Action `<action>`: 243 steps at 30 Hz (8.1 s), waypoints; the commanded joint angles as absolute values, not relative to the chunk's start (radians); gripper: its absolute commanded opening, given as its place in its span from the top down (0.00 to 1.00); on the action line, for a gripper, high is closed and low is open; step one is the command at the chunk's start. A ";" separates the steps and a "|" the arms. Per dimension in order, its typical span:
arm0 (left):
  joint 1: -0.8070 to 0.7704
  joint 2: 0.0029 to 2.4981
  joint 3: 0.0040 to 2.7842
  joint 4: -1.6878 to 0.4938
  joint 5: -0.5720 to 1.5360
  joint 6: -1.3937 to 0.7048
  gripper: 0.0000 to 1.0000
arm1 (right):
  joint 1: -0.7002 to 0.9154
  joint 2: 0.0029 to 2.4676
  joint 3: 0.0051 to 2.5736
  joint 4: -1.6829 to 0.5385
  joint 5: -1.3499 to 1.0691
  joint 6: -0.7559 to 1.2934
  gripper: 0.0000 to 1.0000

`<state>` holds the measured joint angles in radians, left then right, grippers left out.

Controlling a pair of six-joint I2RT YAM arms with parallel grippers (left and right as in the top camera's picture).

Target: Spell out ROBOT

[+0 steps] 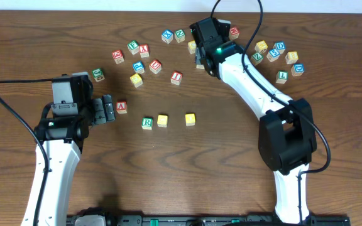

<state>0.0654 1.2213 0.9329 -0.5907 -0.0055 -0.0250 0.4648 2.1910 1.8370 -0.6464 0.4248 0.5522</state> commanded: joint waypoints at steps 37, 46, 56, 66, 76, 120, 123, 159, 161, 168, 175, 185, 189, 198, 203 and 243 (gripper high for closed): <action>0.070 1.222 0.962 -0.589 -0.007 -0.019 0.04 | 0.458 2.210 1.697 -0.553 0.382 0.572 0.31; 0.070 1.222 0.962 -0.589 -0.007 -0.019 0.04 | 0.452 2.211 1.697 -0.552 0.387 0.571 0.32; 0.070 1.222 0.962 -0.589 -0.007 -0.019 0.04 | 0.445 2.211 1.692 -0.553 0.390 0.569 0.32; 0.070 1.222 0.962 -0.589 -0.007 -0.019 0.04 | 0.445 2.212 1.655 -0.520 0.390 0.568 0.32; 0.070 1.222 0.962 -0.589 -0.007 -0.019 0.04 | 0.445 2.212 1.635 -0.507 0.389 0.568 0.32; 0.070 1.222 0.962 -0.582 -0.007 -0.019 0.03 | 0.424 2.258 1.631 -0.414 0.262 0.493 0.39; 0.070 1.222 0.962 -0.582 -0.007 -0.019 0.04 | 0.426 2.258 1.632 -0.405 0.262 0.493 0.39; 0.070 1.222 0.962 -0.582 -0.007 -0.019 0.04 | 0.408 2.257 1.708 -0.532 0.258 0.500 0.46; 0.070 1.222 0.962 -0.582 -0.007 -0.019 0.04 | 0.400 2.257 1.740 -0.549 0.252 0.500 0.46; 0.070 1.222 0.962 -0.582 -0.007 -0.019 0.04 | 0.393 2.257 1.775 -0.572 0.252 0.476 0.46; 0.070 1.222 0.962 -0.582 -0.007 -0.019 0.04 | 0.394 2.258 1.775 -0.531 0.252 0.447 0.50; 0.070 1.222 0.962 -0.582 -0.007 -0.019 0.04 | 0.394 2.258 1.775 -0.487 0.265 0.428 0.55; 0.070 1.222 0.962 -0.584 -0.008 -0.019 0.04 | 0.394 2.258 1.774 -0.493 0.298 0.428 0.56; 0.070 1.222 0.962 -0.589 -0.008 -0.019 0.04 | 0.394 2.258 1.774 -0.536 0.346 0.429 0.69; 0.070 1.222 0.962 -0.589 -0.008 -0.019 0.04 | 0.395 2.259 1.774 -0.573 0.345 0.440 0.69; 0.070 1.222 0.962 -0.578 -0.007 -0.019 0.04 | 0.344 2.318 1.777 -0.505 0.207 0.406 0.82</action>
<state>0.0654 1.2213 0.9329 -0.5789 -0.0055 -0.0250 0.3340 2.3104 1.7611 -0.5045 0.2081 0.4149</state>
